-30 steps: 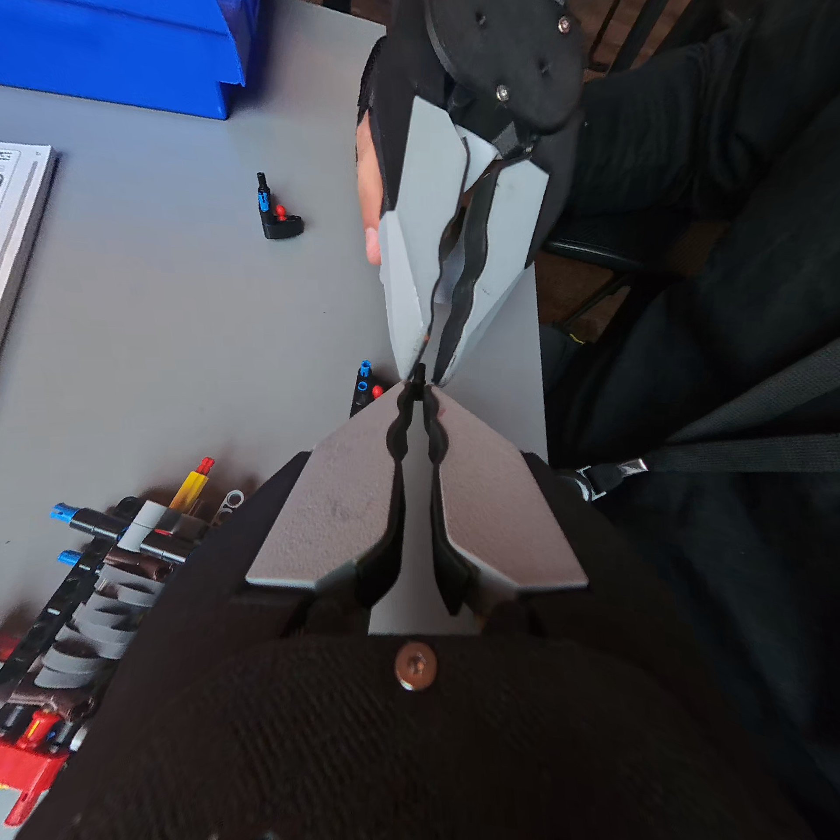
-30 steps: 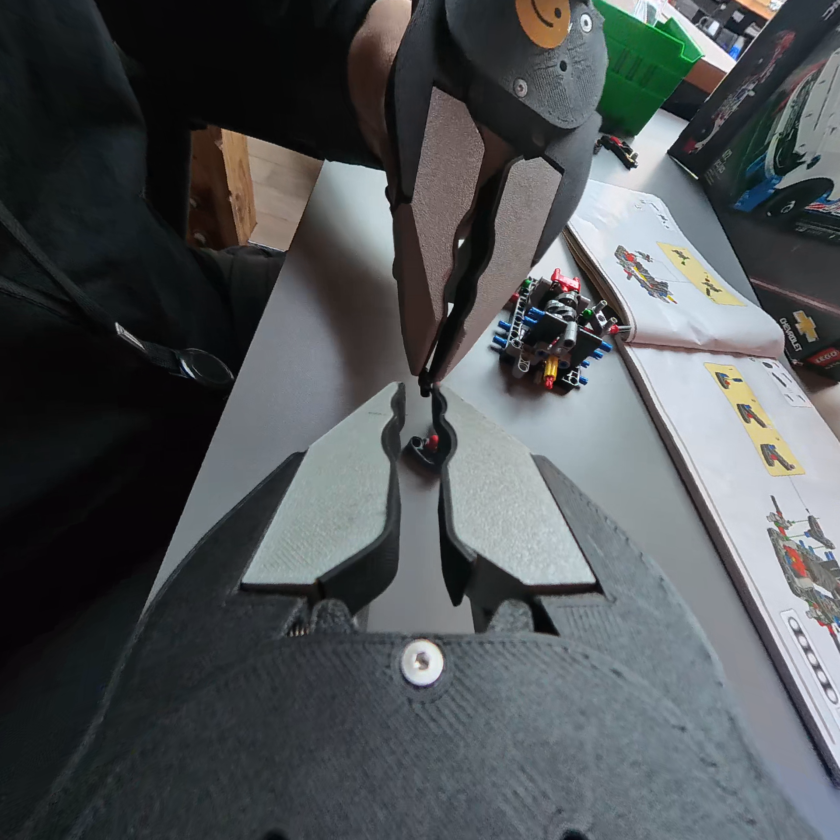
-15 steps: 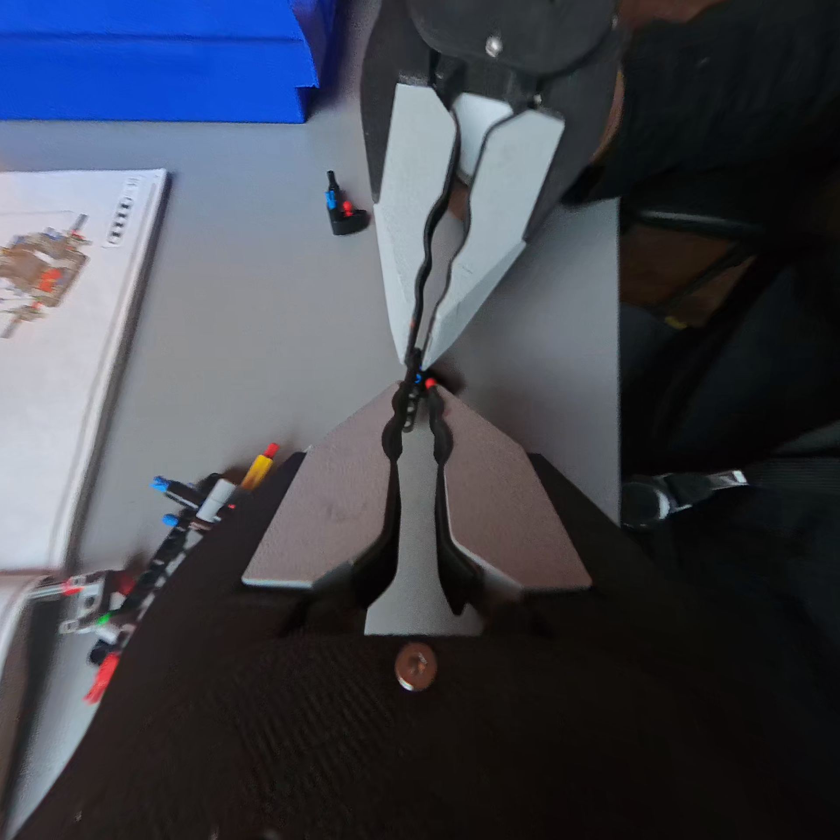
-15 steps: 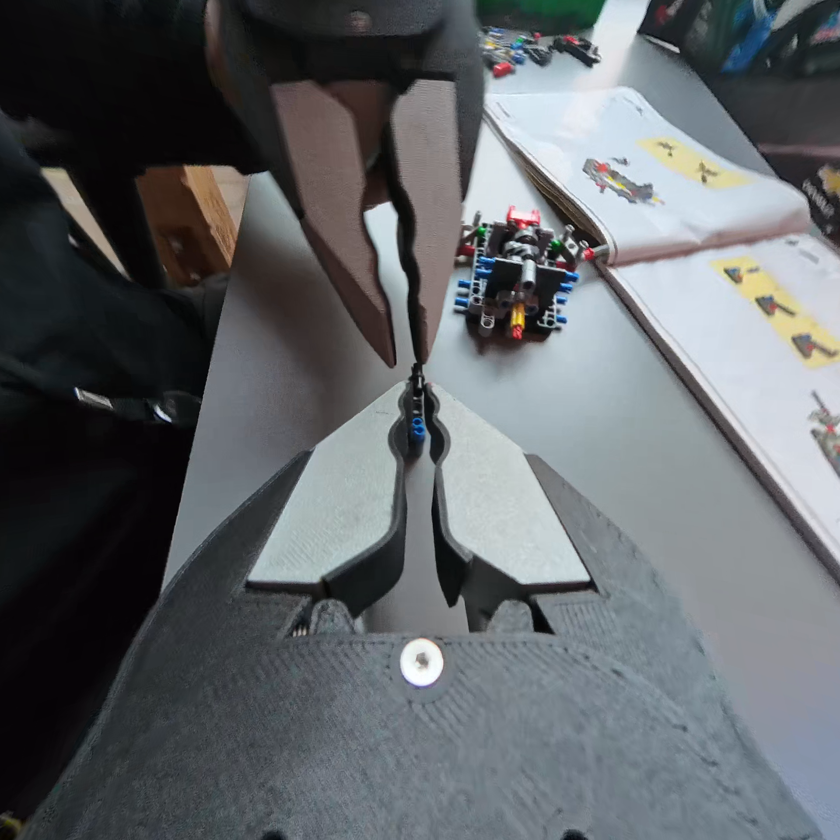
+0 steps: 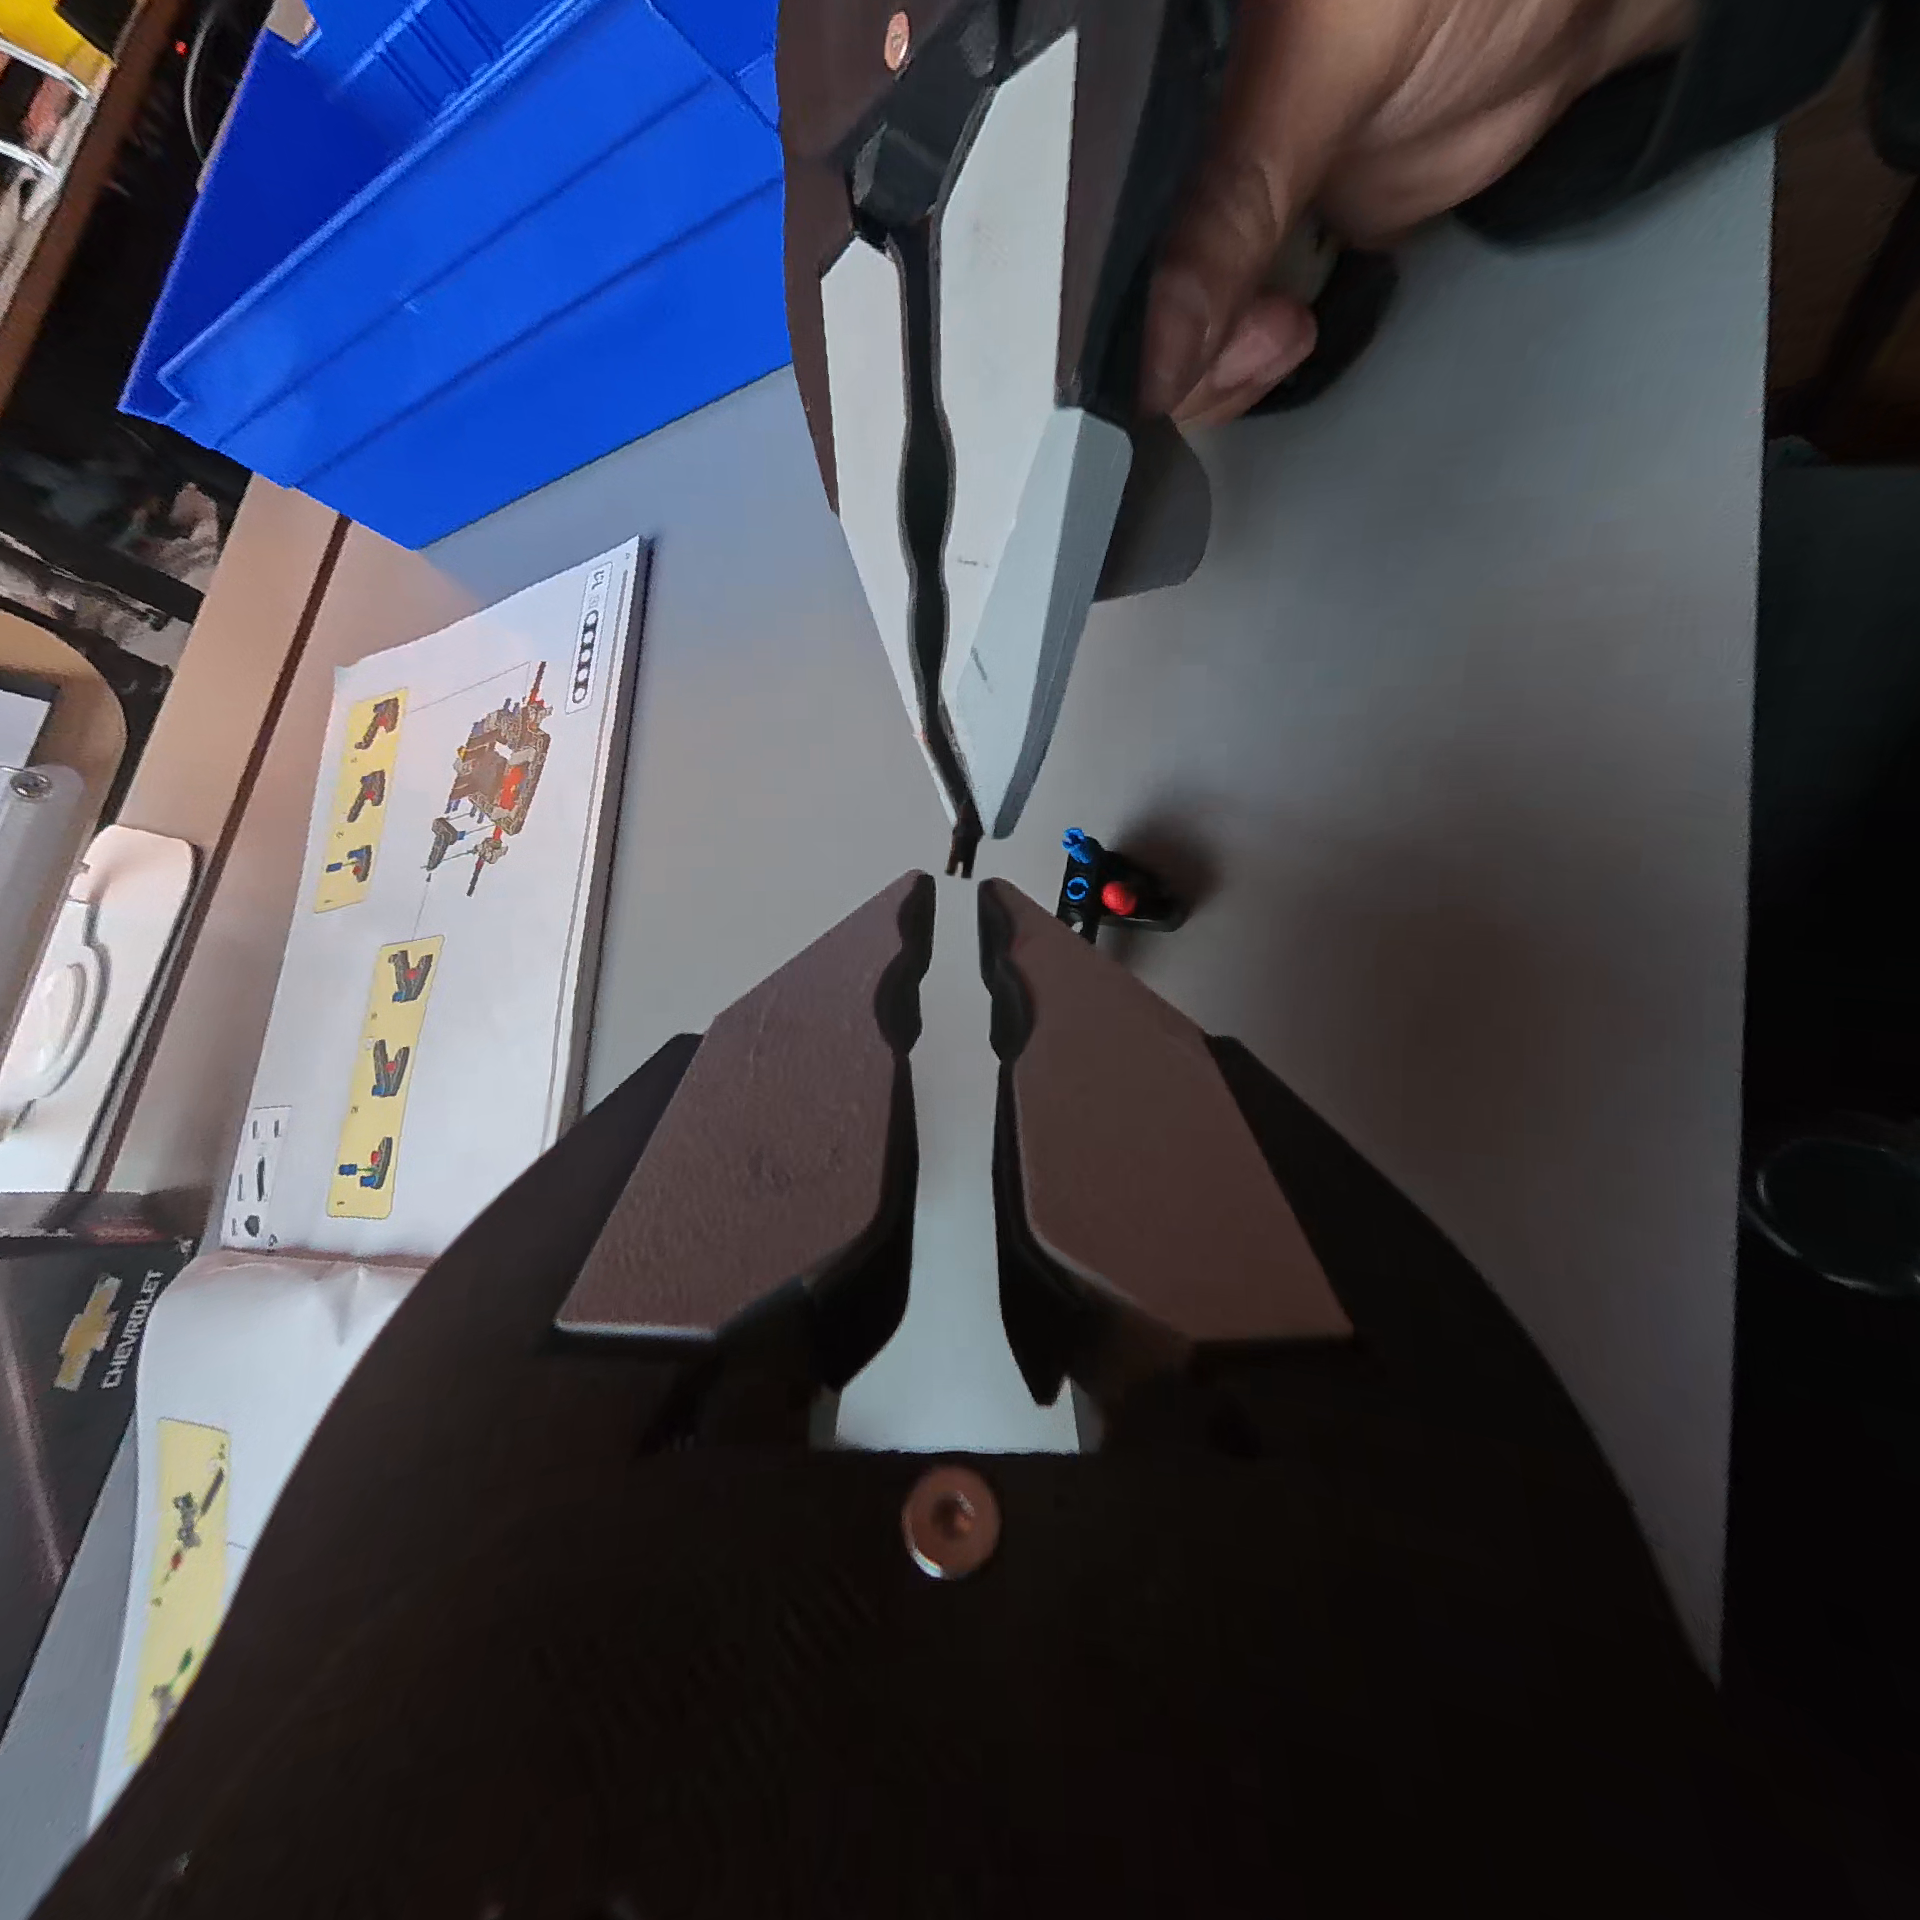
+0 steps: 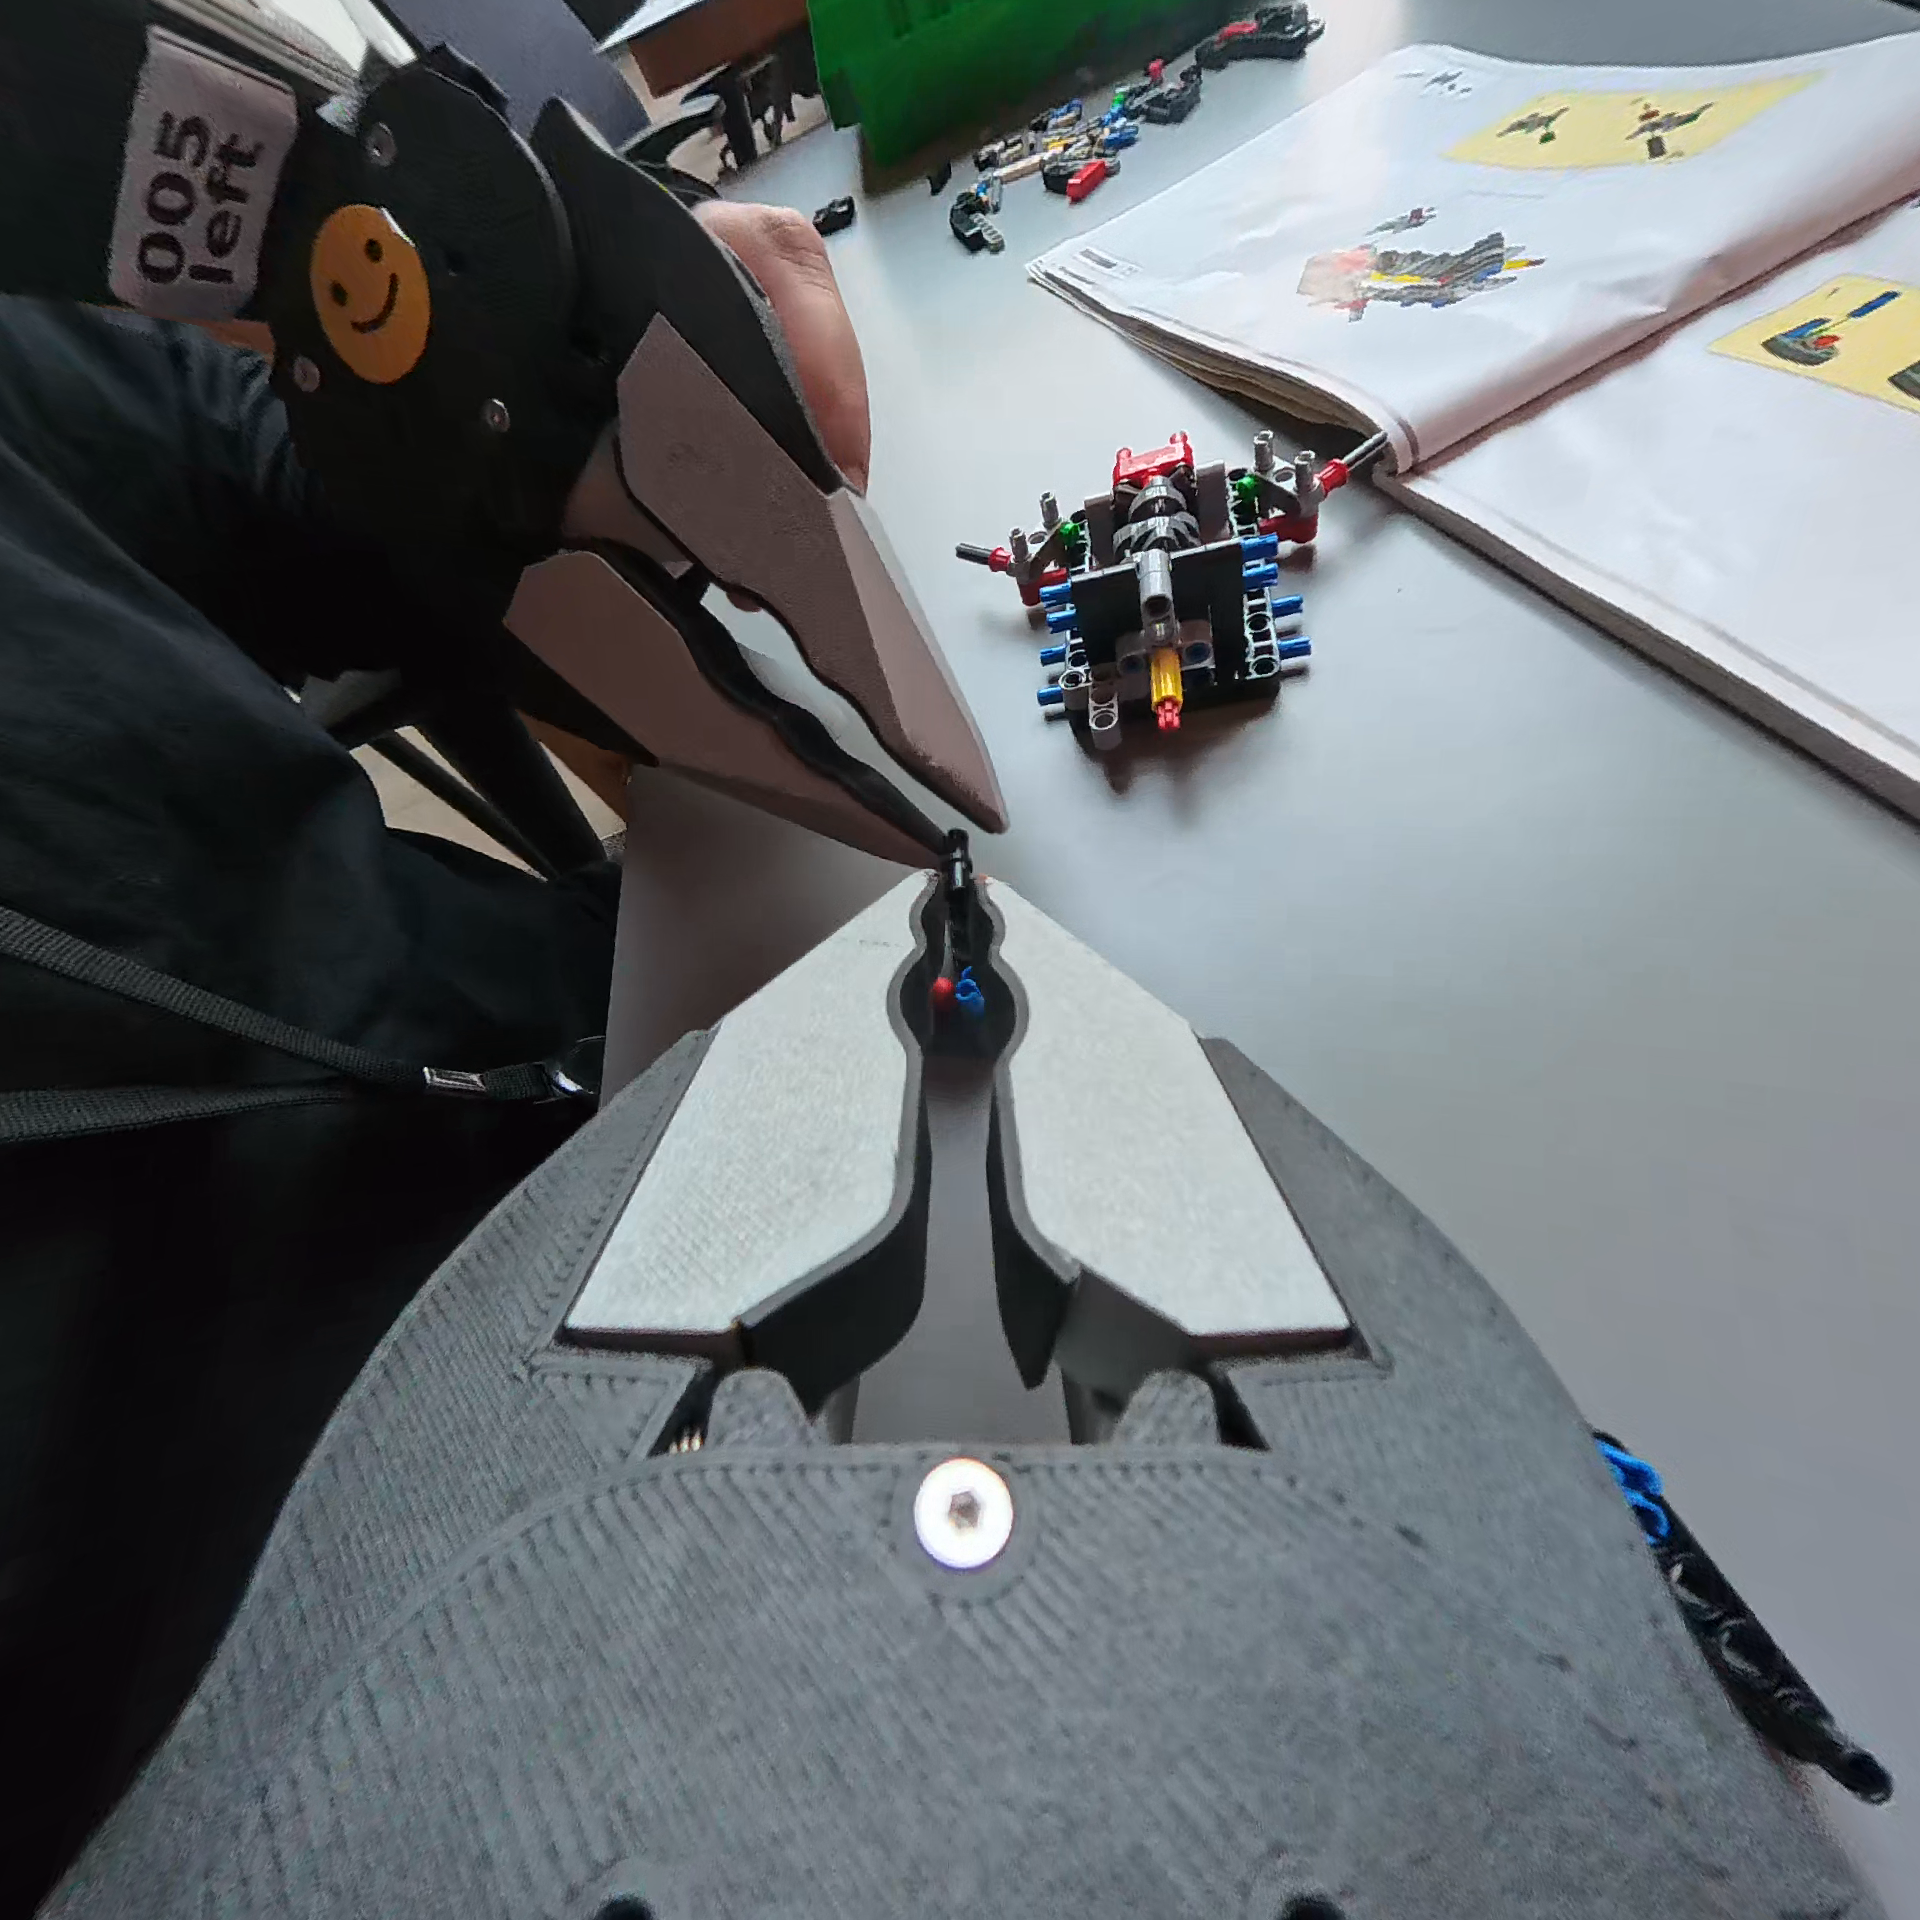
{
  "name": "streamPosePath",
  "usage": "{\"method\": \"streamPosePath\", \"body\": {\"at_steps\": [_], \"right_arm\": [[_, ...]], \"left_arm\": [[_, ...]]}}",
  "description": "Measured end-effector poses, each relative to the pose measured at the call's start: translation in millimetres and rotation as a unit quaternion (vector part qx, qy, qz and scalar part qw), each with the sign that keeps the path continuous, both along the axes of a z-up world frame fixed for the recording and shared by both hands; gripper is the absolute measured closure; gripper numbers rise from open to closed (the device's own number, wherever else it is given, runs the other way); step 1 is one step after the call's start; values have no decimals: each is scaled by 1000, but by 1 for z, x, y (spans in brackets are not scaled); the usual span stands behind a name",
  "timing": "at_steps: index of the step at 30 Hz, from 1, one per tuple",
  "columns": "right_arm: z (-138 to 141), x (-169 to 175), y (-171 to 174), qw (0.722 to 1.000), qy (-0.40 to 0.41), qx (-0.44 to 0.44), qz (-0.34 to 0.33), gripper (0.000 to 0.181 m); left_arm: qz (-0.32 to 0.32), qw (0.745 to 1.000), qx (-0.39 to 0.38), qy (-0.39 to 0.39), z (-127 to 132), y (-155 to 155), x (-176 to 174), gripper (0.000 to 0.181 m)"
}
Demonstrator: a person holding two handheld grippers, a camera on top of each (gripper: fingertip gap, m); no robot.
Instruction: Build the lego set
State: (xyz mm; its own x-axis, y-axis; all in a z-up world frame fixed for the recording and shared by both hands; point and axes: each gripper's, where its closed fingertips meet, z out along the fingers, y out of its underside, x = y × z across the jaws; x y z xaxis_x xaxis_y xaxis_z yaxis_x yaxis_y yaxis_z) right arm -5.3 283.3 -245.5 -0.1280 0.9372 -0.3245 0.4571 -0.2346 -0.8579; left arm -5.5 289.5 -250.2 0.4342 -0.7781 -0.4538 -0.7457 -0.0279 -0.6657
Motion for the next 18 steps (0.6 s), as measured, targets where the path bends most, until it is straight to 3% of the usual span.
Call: {"method": "streamPosePath", "body": {"at_steps": [18], "right_arm": [[-7, -1, -3, 1000, -23, 4, 2, 181]], "left_arm": [[-10, 999, 23, 48, -6, -3, 1, 181]]}}
